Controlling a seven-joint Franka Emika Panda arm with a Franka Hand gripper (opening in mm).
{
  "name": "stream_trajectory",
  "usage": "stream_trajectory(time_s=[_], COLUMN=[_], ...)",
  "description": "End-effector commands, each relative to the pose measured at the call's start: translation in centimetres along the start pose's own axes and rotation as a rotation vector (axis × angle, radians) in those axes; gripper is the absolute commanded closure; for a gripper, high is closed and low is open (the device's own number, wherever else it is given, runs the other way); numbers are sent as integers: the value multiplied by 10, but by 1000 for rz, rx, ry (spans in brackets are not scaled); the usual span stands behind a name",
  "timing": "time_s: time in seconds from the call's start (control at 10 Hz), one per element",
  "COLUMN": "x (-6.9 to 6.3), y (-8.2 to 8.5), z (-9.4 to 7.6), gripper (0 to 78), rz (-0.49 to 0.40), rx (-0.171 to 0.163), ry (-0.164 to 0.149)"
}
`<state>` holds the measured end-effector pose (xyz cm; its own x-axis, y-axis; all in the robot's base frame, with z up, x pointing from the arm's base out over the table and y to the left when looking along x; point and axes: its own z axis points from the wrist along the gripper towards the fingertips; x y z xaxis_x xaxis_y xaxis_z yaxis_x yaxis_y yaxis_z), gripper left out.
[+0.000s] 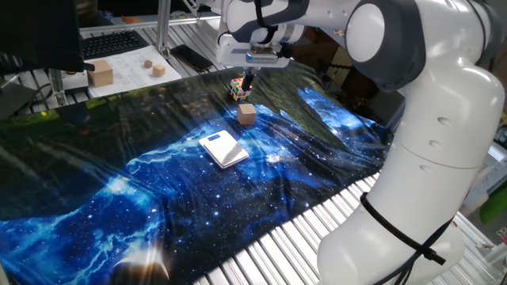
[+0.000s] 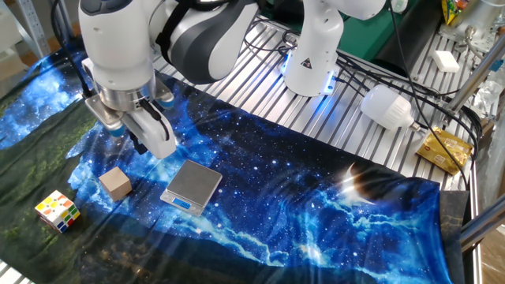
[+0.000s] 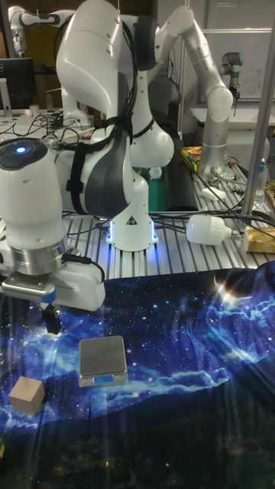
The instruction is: Place the block on the scale
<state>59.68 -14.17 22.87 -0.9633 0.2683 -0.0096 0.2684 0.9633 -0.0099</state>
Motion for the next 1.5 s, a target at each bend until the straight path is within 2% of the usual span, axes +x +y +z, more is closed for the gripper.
stream_trajectory(time_s=[0.1, 0.3, 0.5, 0.6, 0.7, 0.8, 1.5], x=[-1, -1, -1, -1, -1, -1, -1], y=[0, 0, 0, 0, 0, 0, 0], z=[-1, -1, -1, -1, -1, -1, -1], gripper=[776, 776, 776, 776, 776, 776, 776], rz=[-2, -12, 102, 126, 182, 194, 157], rx=[0, -3, 10, 15, 18, 22, 19], ry=[-3, -10, -19, -14, 5, 10, 11])
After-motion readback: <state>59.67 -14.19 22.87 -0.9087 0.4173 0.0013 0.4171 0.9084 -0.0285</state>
